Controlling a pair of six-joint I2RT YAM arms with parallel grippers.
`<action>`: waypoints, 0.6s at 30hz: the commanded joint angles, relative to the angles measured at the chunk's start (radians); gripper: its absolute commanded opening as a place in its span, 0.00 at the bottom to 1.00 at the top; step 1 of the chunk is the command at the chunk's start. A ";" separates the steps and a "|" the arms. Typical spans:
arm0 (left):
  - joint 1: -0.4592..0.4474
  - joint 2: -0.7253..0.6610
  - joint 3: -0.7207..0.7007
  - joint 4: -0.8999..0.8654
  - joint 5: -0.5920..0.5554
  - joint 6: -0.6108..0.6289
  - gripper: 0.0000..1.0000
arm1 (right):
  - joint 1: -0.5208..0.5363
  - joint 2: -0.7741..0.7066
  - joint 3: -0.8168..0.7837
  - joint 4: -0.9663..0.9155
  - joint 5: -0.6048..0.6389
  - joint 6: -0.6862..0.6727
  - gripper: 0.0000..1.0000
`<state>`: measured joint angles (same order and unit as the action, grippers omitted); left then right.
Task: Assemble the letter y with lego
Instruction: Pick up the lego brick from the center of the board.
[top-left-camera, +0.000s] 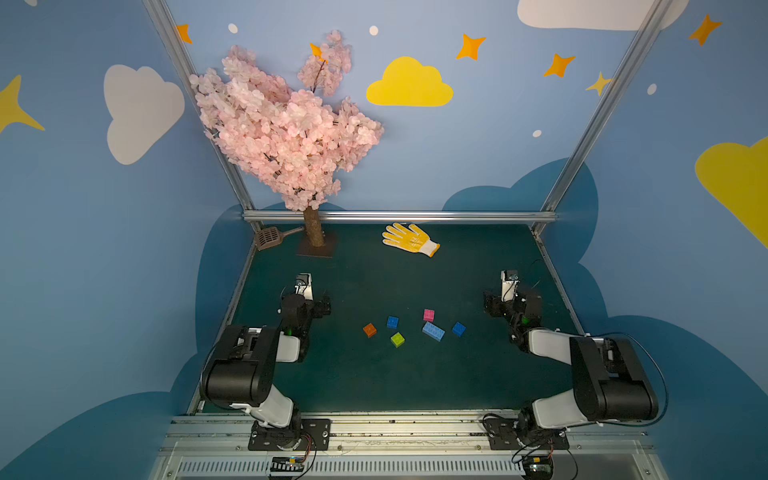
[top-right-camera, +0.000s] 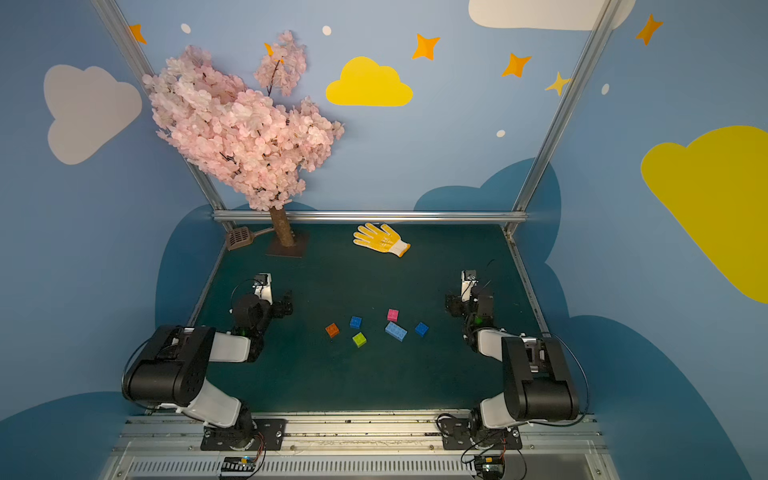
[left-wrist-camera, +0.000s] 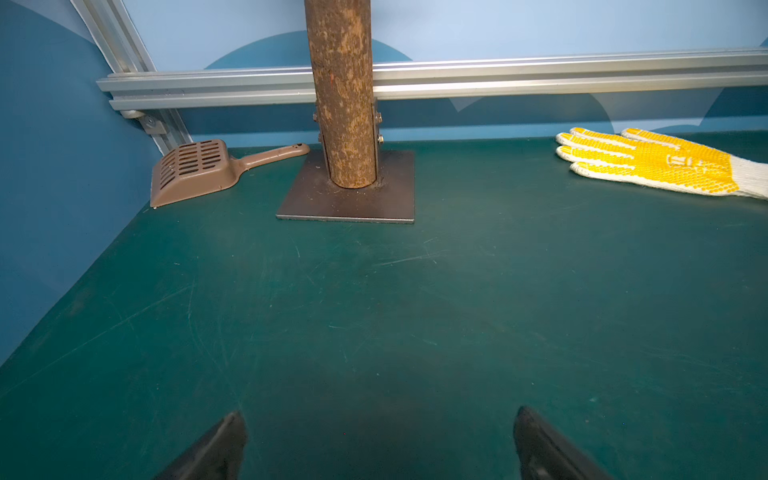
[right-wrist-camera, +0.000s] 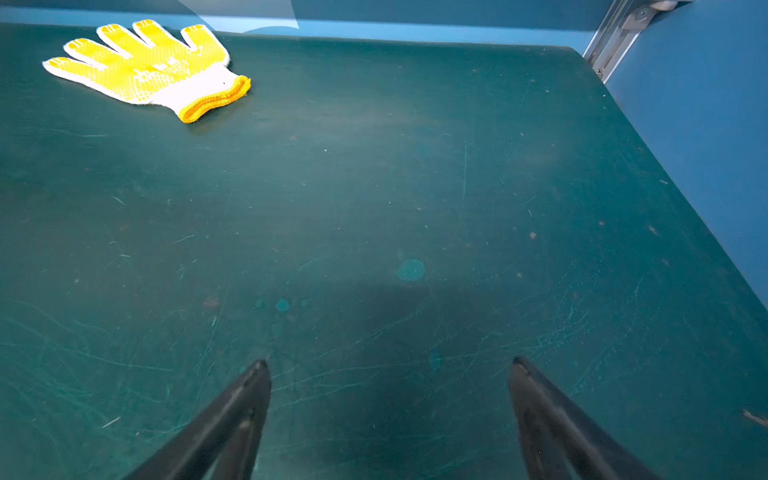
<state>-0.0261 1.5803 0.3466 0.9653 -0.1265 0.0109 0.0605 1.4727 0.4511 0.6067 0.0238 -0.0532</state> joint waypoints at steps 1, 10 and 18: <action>0.005 -0.007 0.012 -0.012 0.012 -0.007 1.00 | -0.001 0.001 0.020 -0.014 -0.006 -0.002 0.89; 0.004 -0.006 0.012 -0.013 0.013 -0.007 1.00 | -0.010 0.002 0.024 -0.019 -0.027 -0.001 0.89; 0.005 -0.006 0.014 -0.014 0.015 -0.009 1.00 | -0.016 0.001 0.023 -0.020 -0.036 0.000 0.89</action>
<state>-0.0261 1.5803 0.3466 0.9653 -0.1257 0.0109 0.0483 1.4727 0.4511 0.6044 -0.0002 -0.0532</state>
